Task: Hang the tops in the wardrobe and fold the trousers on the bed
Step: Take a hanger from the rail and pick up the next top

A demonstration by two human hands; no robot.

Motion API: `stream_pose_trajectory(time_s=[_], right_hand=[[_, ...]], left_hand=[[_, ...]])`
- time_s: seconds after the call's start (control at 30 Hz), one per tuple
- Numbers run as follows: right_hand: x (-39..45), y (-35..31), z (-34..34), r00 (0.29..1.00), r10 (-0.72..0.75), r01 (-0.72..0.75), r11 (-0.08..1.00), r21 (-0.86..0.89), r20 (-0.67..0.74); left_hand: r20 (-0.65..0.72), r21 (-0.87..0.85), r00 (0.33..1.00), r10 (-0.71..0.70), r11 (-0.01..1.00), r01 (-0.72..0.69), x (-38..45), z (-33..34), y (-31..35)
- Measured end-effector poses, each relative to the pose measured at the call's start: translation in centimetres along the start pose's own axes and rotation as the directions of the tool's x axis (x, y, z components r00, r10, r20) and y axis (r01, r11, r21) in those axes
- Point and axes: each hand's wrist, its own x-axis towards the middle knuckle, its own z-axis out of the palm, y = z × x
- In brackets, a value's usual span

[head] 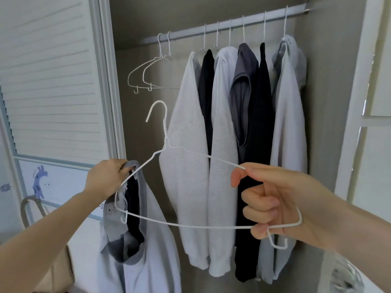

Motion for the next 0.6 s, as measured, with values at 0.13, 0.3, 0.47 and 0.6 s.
stream_pose_trajectory(time_s=[0.13,0.3,0.47,0.6], right_hand=[[-0.3,-0.8,-0.4,0.999,-0.038,0.038,0.998,-0.042,0.004],[2.2,2.0,0.7,0.998,-0.017,0.011,0.996,-0.089,-0.066],[4.3,7.0,1.4,0.990,-0.116,0.109,0.990,-0.094,-0.075],[3.3,8.4,0.6,0.956,-0.290,0.294,0.949,0.112,-0.049]], left_hand=[[-0.041,0.002,0.999,-0.018,1.000,0.018,-0.5,-0.6,-0.2],[-0.014,-0.153,0.996,0.088,0.984,-0.089,-2.0,-0.6,4.0],[0.117,-0.765,0.983,-0.139,0.618,0.179,-2.2,-1.9,8.6],[0.080,-0.816,0.987,0.143,0.578,-0.017,-3.2,-5.7,10.5]])
